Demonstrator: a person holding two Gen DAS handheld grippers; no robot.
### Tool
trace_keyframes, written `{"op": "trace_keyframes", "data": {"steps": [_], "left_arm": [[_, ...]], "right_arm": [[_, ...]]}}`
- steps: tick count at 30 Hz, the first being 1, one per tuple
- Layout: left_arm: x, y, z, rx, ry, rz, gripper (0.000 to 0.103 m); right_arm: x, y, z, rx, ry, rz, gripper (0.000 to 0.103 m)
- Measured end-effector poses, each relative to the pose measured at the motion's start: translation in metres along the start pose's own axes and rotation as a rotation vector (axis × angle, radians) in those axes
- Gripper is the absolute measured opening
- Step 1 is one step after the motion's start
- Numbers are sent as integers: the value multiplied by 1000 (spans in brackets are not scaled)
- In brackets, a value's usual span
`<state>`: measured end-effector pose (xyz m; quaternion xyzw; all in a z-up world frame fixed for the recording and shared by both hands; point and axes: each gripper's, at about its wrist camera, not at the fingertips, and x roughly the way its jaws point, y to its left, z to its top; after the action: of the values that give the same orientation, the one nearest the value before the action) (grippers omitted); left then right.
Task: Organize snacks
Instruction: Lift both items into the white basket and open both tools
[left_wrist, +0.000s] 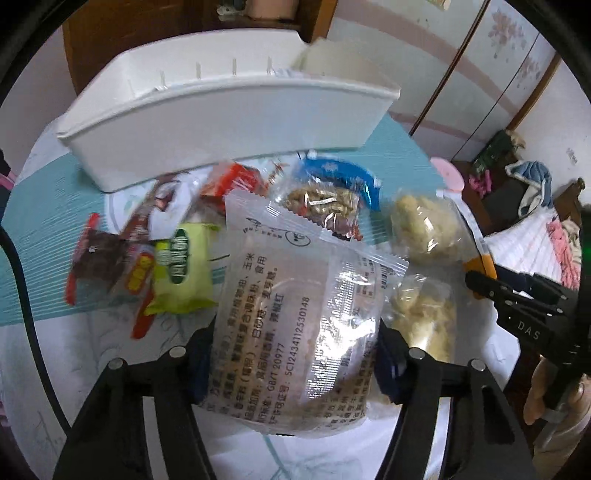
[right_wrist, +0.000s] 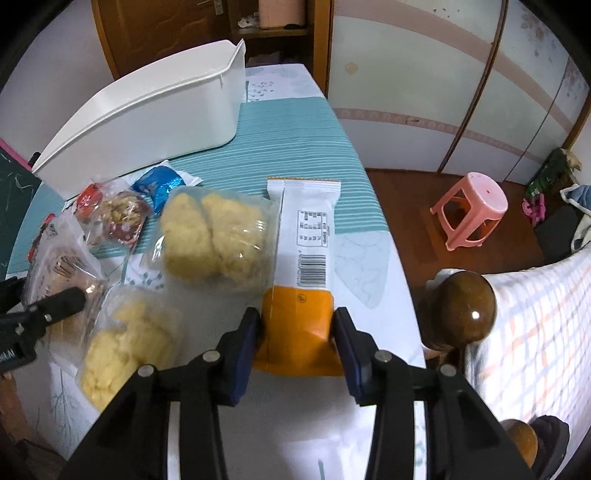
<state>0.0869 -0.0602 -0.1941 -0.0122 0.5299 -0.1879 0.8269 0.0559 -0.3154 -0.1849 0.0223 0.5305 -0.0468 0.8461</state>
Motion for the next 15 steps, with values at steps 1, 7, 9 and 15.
{"op": "trace_keyframes", "data": {"steps": [1,7,9,15], "left_arm": [[-9,4,-2,-3,-20,0,66],[-63,28,1,-47,-118,-11,66],[-83,39,4,-66,-149,-4,66],[-137,66,16,-127,-245,15,66]], "right_arm": [[-5,-2,-1,9,-4,5,41],[-47,-1,-5,43,-79,58,41],[-62,5,-2,43,-108,93,41],[-99,42,15,-28,-174,177,41]]}}
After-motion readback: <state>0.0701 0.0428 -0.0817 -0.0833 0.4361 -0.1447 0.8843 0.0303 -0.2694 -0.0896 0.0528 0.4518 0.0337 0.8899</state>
